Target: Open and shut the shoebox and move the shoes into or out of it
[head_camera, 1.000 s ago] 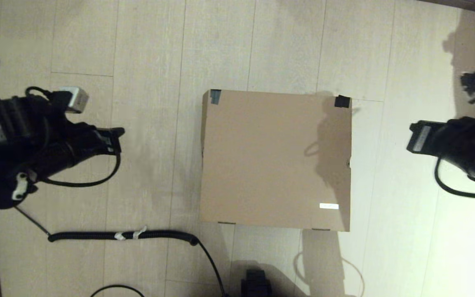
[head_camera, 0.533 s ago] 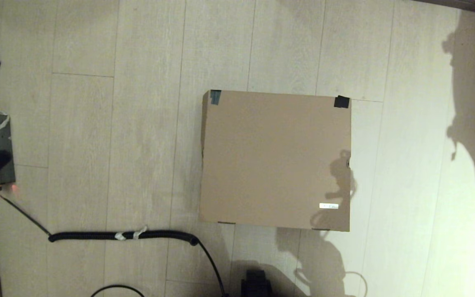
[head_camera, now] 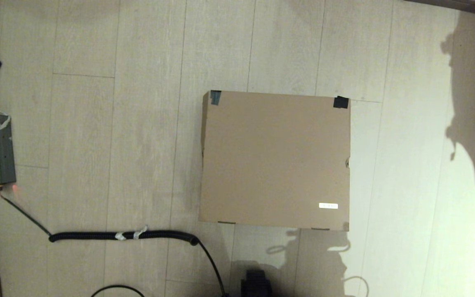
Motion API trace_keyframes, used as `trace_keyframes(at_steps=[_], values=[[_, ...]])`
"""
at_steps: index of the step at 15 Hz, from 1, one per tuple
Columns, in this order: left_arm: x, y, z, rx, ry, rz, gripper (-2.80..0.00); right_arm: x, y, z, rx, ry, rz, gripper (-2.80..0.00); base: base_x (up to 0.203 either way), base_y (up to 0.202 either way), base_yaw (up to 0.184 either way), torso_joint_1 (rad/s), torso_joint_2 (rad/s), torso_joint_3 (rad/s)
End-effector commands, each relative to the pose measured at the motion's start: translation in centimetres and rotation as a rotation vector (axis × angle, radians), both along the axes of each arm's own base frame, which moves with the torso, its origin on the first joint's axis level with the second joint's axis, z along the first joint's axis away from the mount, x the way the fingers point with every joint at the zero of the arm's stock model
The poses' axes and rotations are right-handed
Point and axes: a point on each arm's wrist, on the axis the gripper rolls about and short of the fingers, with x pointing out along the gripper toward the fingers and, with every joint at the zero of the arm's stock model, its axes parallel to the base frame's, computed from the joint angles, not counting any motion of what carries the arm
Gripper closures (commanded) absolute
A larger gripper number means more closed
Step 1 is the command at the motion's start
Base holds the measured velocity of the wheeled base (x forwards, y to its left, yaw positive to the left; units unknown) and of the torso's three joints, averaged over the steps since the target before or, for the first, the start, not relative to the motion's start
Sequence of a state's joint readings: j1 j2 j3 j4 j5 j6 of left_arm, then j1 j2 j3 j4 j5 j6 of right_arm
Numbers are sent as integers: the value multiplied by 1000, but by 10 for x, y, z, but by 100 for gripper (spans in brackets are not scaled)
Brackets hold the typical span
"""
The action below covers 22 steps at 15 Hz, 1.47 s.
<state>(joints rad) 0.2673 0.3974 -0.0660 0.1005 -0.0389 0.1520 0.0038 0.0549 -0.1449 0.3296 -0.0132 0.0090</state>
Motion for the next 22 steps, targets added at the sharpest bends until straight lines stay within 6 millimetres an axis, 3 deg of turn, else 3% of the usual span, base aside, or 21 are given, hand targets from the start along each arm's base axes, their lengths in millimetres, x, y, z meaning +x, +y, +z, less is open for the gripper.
trace_keyframes(at_steps=[1,5,9,11,22], values=[[-2,-1,-7,-6,3,-46,0,-3,1,-4,-13,-11,28,0,0,0,0,0,0,0],[-11,-2,-8,-10,-103,-241,0,-4,1,-5,-39,-26,52,0,0,0,0,0,0,0],[-30,-2,-11,24,-353,-246,0,3,-1,-6,58,-122,-64,0,0,0,0,0,0,0],[-30,-2,-9,34,-464,-240,0,3,-1,-6,58,-122,-65,0,0,0,0,0,0,0],[-28,-1,-12,-43,-449,-201,0,3,-1,-5,66,-127,-64,0,0,0,0,0,0,0]])
